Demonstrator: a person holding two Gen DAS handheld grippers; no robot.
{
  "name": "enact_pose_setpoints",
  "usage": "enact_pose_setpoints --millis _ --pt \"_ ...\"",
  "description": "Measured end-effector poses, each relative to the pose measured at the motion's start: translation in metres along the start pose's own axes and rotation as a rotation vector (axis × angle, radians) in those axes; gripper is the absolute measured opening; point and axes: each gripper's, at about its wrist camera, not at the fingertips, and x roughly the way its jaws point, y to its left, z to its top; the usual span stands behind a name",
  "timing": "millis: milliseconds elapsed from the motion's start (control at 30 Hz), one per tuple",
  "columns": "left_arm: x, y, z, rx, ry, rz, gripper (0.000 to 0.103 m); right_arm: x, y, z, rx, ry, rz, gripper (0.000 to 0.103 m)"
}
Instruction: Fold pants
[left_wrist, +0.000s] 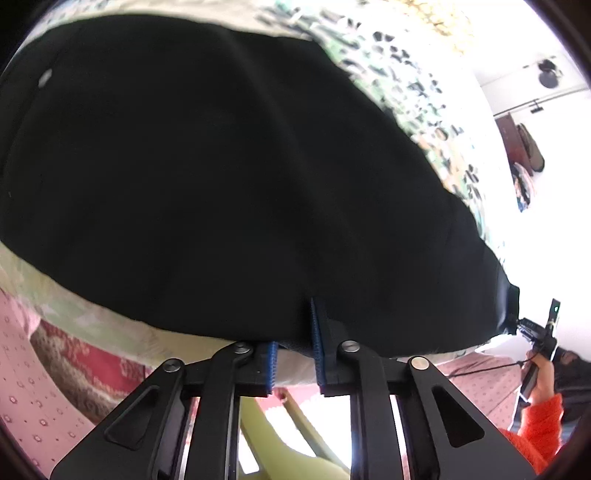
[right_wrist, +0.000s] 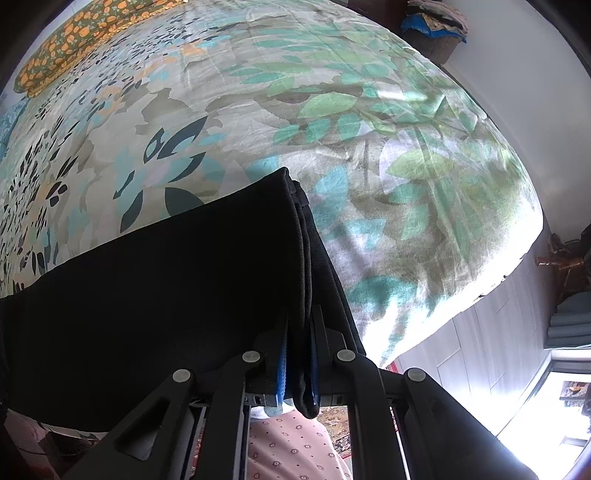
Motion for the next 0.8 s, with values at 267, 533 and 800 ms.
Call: enact_pose_setpoints --millis 267,533,800 --pt "-0.017 -0.007 -0.007 0.071 0.051 0.148 0.065 -0.022 -0.03 -0.005 0.111 -0.12 0.024 0.044" --pt "-0.076 -0.003 -0.008 0.122 -0.077 0.083 0.068 -0.05 -0.02 0.002 0.134 -0.14 0.338 0.046" --pt "-0.047 0.031 0.075 0.082 -0.328 0.341 0.072 0.015 0.039 -0.003 0.168 0.058 0.357 0.046"
